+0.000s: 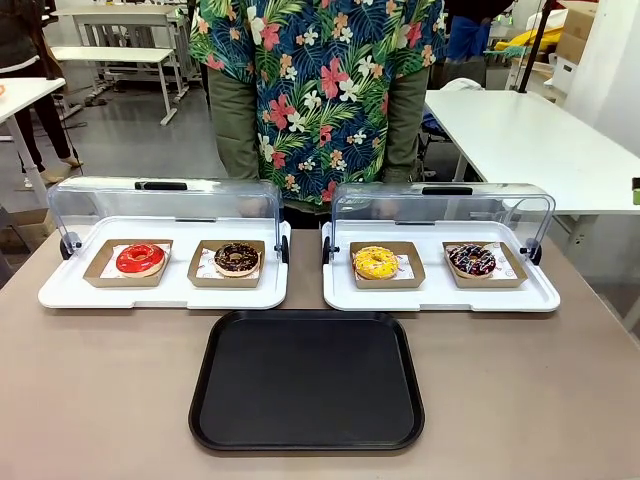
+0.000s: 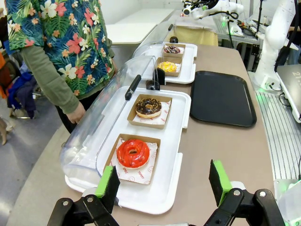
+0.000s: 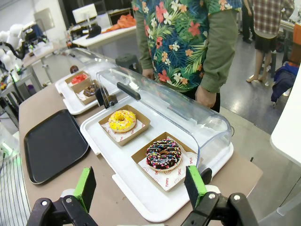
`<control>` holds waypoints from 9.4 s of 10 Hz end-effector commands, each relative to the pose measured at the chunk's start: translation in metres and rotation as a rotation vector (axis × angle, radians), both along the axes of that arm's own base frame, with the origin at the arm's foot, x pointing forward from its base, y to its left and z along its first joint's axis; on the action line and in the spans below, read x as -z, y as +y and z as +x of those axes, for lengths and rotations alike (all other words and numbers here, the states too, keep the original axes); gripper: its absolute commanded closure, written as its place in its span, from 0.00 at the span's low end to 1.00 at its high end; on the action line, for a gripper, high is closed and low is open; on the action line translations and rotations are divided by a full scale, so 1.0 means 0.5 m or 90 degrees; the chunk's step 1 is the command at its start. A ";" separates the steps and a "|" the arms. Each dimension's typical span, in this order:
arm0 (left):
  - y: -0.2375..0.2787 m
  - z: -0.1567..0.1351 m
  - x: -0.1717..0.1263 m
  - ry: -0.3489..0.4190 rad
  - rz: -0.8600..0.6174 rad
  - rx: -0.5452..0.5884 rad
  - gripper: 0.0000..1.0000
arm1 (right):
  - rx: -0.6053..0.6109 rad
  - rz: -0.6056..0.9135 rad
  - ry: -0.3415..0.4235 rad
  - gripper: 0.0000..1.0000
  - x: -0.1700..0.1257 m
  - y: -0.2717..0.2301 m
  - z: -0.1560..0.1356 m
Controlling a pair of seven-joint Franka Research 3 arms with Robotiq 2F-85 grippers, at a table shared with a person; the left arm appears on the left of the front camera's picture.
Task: Move the second donut from the left to the tray.
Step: Pick up the Paper togo box containing the Donut indicated by the person and place it on the Handle tray.
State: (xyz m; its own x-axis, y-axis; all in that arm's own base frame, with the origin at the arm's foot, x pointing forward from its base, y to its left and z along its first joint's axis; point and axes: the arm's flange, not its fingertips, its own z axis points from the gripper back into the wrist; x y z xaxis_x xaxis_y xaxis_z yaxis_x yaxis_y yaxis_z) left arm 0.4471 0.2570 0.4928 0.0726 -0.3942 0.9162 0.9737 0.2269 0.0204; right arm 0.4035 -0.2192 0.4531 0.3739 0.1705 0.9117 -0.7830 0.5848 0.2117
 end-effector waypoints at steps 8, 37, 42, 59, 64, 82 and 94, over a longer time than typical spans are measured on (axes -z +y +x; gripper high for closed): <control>-0.008 -0.010 -0.002 0.008 0.006 -0.009 0.00 | 0.001 0.004 -0.001 0.00 -0.005 0.002 0.001; -0.008 -0.010 -0.002 0.008 0.006 -0.009 0.00 | 0.001 0.004 -0.001 0.00 -0.005 0.002 0.001; -0.008 -0.010 -0.002 0.008 0.006 -0.009 0.00 | 0.001 0.004 -0.001 0.00 -0.005 0.002 0.001; -0.008 -0.010 -0.002 0.008 0.006 -0.009 0.00 | 0.001 0.004 -0.001 0.00 -0.005 0.002 0.001; -0.008 -0.010 -0.002 0.008 0.006 -0.009 0.00 | 0.001 0.004 -0.001 0.00 -0.005 0.002 0.001; -0.008 -0.010 -0.002 0.008 0.006 -0.009 0.00 | 0.001 0.004 -0.001 0.00 -0.005 0.002 0.001; -0.260 0.028 -0.150 0.025 0.209 0.020 0.00 | 0.001 0.004 -0.001 0.00 -0.005 0.002 0.001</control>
State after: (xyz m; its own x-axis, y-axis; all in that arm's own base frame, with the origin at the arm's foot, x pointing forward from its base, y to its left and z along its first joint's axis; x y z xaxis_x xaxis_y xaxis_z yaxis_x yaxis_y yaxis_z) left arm 0.4663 0.1551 0.5715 0.0604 -0.6122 0.7884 0.9801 0.1861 0.0694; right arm 0.4036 -0.2191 0.4529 0.3745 0.1709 0.9114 -0.7829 0.5848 0.2121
